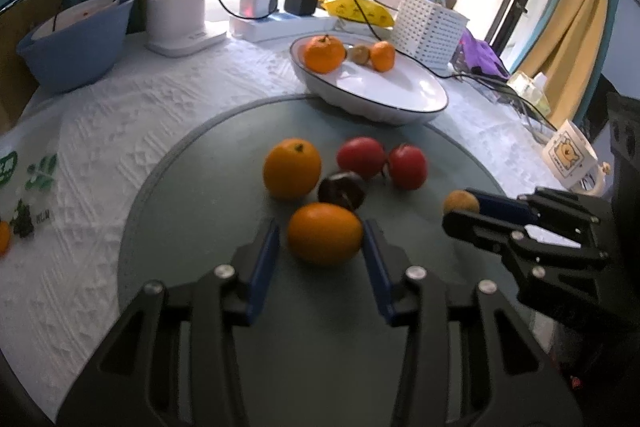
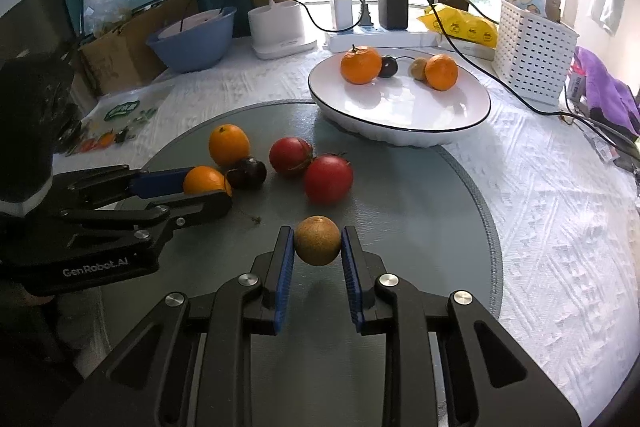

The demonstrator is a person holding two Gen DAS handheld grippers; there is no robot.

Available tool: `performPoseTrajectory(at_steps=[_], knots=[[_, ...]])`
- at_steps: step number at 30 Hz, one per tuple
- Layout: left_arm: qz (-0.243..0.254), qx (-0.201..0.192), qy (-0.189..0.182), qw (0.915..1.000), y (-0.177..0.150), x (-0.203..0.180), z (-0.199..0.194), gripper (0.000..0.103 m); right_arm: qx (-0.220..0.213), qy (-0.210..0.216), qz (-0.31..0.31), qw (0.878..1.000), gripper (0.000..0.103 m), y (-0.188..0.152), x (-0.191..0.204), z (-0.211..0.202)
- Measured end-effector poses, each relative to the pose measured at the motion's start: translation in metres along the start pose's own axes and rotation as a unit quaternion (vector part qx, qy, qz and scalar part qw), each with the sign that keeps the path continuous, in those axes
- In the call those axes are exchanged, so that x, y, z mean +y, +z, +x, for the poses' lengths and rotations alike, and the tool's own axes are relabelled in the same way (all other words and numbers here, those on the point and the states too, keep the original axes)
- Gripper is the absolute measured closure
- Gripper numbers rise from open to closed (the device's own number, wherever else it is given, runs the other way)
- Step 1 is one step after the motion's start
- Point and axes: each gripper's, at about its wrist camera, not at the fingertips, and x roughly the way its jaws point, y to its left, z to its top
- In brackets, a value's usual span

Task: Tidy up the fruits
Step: 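Grasp an orange with the left tool while the right tool lifts the brown fruit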

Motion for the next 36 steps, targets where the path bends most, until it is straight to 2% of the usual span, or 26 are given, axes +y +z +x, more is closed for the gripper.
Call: performPoseTrajectory(at_steps=[8,19,36], knots=[[0.008,-0.005,0.000,1.0000,-0.005,-0.004,-0.009,0.064,-0.005,0.001,-0.003,1.000,0.077,-0.001,0.003,-0.005],[0.009,-0.033,0.008,0.9994,-0.004,-0.005,-0.036,0.064,-0.021,0.000,-0.010,1.000,0.077,0.000,0.010,-0.018],[0.027,-0.062,0.005,0.9977,0.016,-0.027,-0.053,0.064,-0.059,-0.010,-0.012,0.998,0.077,0.016,-0.001,-0.042]])
